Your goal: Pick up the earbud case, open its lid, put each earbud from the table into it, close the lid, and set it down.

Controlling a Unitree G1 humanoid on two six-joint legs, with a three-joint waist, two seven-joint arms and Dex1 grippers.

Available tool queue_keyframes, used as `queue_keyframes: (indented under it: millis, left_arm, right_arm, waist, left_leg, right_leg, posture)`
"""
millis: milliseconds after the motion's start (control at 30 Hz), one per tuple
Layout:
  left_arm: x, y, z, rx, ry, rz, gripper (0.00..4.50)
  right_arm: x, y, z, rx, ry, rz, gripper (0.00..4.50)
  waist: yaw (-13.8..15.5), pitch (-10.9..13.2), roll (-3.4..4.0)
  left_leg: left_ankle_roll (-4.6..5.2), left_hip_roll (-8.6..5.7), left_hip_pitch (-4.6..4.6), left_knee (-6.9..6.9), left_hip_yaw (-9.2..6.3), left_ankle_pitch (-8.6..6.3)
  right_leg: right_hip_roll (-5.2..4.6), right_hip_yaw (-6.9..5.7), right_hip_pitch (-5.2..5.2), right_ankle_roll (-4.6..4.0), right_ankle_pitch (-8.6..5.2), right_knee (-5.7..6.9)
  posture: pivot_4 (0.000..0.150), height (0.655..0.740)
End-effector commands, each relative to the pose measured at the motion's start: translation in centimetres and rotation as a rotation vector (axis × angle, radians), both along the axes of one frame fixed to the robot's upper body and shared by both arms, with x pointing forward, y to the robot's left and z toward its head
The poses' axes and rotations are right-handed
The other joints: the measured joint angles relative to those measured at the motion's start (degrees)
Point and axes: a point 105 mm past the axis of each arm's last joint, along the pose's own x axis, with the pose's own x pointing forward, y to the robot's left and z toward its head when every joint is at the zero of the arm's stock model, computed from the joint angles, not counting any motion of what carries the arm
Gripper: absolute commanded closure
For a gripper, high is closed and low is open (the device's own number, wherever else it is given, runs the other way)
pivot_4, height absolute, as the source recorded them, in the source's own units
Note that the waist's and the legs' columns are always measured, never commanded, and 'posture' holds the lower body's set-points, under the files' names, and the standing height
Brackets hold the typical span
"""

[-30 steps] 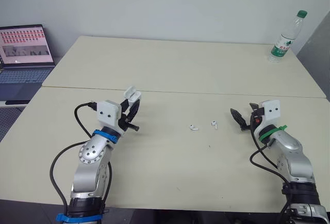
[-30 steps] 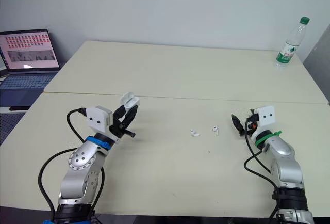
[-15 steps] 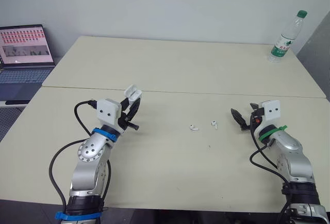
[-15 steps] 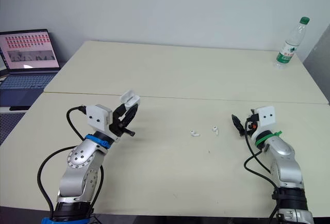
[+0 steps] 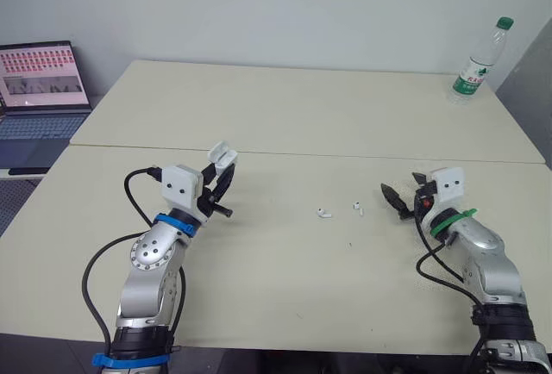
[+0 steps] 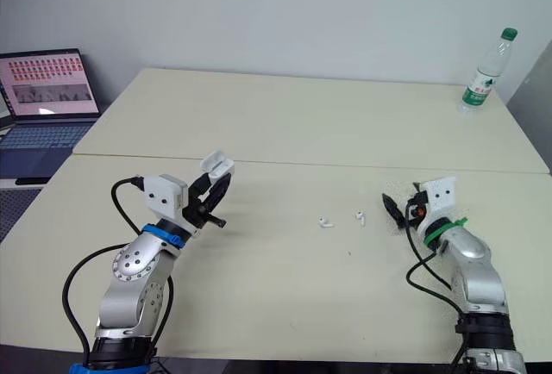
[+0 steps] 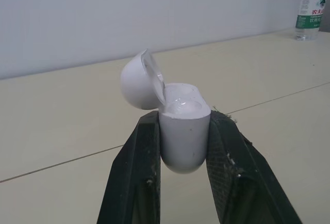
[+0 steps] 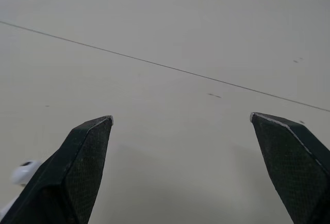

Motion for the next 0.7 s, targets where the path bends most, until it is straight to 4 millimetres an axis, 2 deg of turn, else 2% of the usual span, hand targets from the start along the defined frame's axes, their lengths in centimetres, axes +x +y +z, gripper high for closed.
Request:
queue_keyframes:
  millis: [33, 267, 700]
  left_arm:
    - [0.0, 0.0, 1.1, -0.002, -0.039, -0.009, 3.66]
    - [-0.2, 0.0, 1.0, -0.005, -0.040, -0.003, 3.66]
    - [-0.2, 0.2, 1.0, -0.003, -0.040, 0.001, 3.66]
  right_arm:
    - [-0.1, 2.2, 3.4, 0.008, -0.085, 0.125, 0.03]
    - [0.1, 3.6, 4.3, 0.023, -0.088, 0.173, 0.03]
    - [0.3, 2.4, 3.6, 0.034, -0.071, 0.119, 0.03]
  waist:
    - [0.0, 0.0, 0.00]
    - [0.0, 0.0, 0.00]
    - [0.0, 0.0, 0.00]
  left_leg:
    - [0.00, 0.00, 0.00, 0.00, -0.01, 0.00]
    - [0.00, -0.02, -0.02, 0.00, -0.04, 0.00]
    - [0.00, -0.01, -0.01, 0.01, -0.01, 0.00]
  right_leg:
    - [0.00, -0.01, 0.00, 0.00, 0.00, 0.00]
    - [0.00, -0.03, 0.02, 0.00, 0.00, -0.02]
    - [-0.01, -0.01, 0.02, 0.00, 0.00, -0.02]
  posture:
    - [0.150, 0.7400]
    - [0.150, 0.7400]
    - [0.150, 0.7400]
